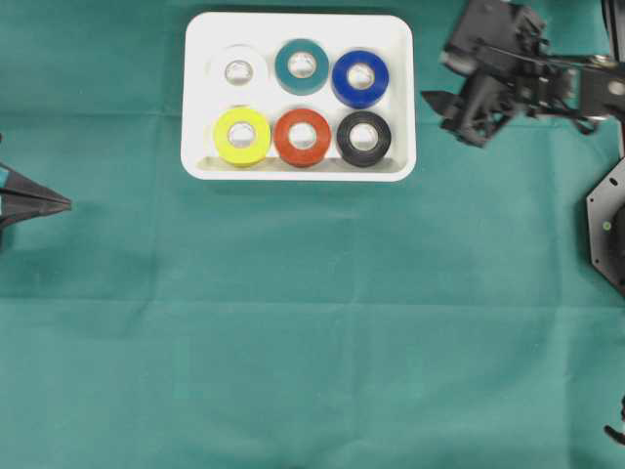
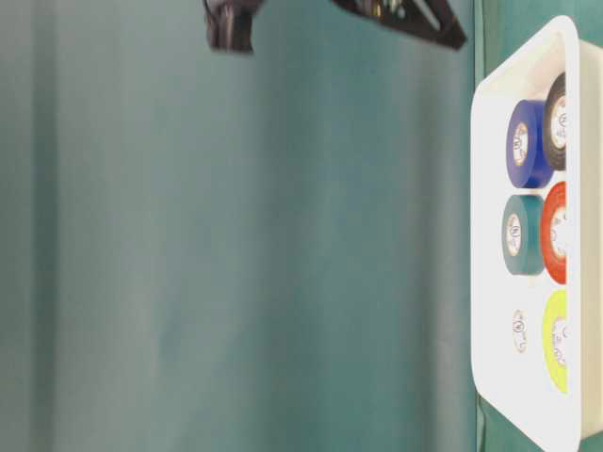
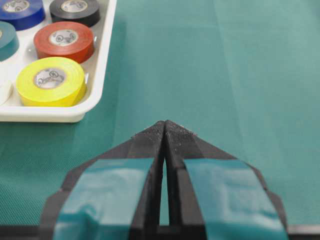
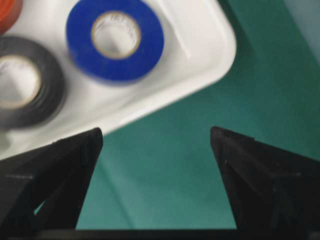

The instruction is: Put the tape into the white case with the right arm.

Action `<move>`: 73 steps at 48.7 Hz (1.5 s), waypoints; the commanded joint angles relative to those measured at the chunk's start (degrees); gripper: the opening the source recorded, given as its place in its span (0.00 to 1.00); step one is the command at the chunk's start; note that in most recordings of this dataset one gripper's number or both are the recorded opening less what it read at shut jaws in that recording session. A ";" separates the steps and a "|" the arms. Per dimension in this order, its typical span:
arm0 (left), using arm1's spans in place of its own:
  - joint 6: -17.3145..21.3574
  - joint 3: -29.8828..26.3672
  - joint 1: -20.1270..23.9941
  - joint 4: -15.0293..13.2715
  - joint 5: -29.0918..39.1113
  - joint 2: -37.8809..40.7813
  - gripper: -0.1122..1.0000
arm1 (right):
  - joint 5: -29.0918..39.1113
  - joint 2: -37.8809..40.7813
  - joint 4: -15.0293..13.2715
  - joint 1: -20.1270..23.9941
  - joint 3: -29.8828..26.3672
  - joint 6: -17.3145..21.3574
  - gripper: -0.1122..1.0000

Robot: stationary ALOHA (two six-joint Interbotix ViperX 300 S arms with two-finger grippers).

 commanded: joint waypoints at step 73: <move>0.00 -0.79 0.18 -0.09 -0.26 0.35 0.11 | -14.24 -12.39 0.09 24.26 10.46 0.62 0.62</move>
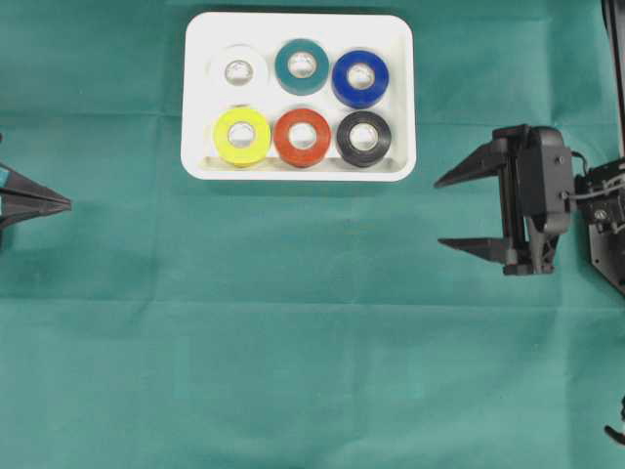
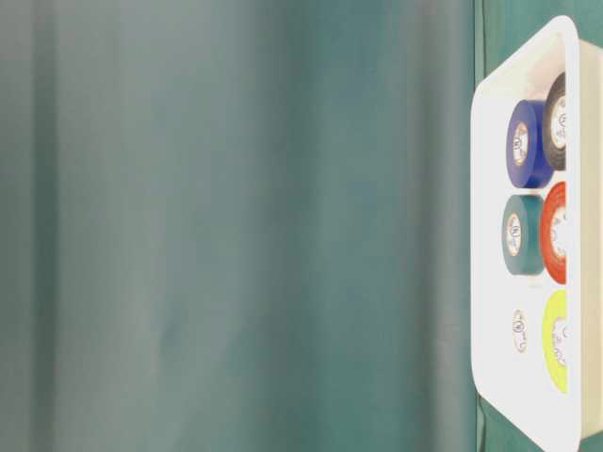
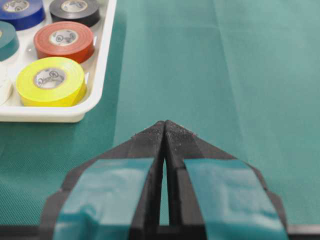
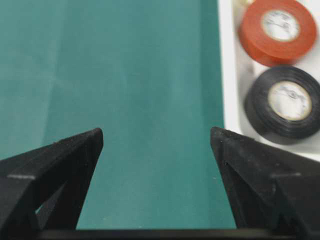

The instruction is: Put the tape into the white case with the right arm.

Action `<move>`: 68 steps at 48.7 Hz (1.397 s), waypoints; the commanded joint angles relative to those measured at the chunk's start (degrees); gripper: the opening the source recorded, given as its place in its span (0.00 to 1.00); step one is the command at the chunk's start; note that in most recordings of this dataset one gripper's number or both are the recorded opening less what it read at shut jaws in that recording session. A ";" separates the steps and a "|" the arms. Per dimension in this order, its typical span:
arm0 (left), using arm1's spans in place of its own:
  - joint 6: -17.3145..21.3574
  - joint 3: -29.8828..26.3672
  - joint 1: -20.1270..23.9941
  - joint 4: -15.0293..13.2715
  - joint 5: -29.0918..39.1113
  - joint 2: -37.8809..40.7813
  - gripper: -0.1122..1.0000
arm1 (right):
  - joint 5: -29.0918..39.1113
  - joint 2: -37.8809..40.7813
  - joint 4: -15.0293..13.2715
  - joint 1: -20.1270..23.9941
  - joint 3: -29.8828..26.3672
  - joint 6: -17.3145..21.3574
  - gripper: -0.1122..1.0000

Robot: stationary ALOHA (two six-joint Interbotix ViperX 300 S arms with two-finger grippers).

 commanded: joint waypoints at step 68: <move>0.00 -0.70 0.09 -0.09 -0.26 0.53 0.11 | 0.70 -32.08 -0.09 0.26 14.77 -0.35 0.62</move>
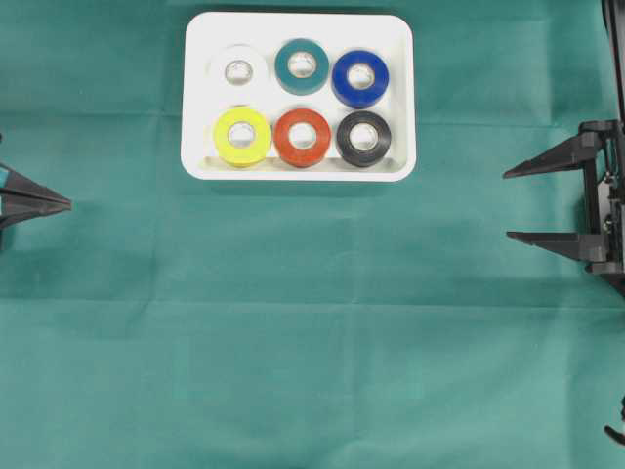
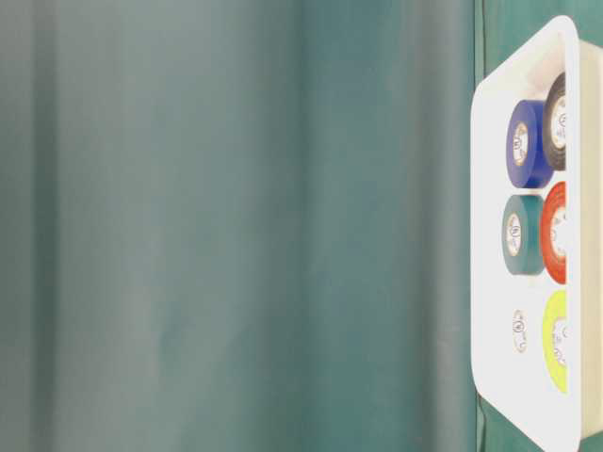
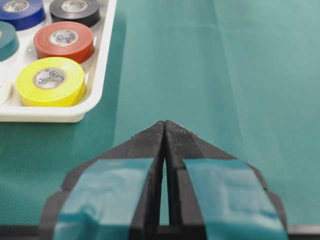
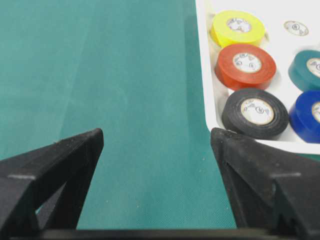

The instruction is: Put the tape into the white case with the right arm.

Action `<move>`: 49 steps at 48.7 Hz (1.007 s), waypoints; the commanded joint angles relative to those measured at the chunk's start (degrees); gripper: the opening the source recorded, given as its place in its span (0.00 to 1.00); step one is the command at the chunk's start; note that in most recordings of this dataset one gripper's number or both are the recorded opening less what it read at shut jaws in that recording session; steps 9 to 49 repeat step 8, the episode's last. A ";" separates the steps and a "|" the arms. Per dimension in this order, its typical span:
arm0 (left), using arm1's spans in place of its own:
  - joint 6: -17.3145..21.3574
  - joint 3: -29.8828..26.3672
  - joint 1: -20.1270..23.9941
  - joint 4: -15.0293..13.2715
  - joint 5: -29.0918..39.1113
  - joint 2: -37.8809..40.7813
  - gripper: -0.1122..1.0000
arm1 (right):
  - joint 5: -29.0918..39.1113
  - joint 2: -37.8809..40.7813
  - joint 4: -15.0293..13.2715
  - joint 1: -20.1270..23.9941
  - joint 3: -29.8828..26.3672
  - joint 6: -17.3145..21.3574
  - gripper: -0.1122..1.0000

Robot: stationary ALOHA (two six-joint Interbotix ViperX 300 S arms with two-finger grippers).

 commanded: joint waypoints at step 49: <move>0.00 -0.79 0.09 0.00 -0.26 0.53 0.11 | -0.70 -1.58 -0.09 0.09 1.49 0.26 0.62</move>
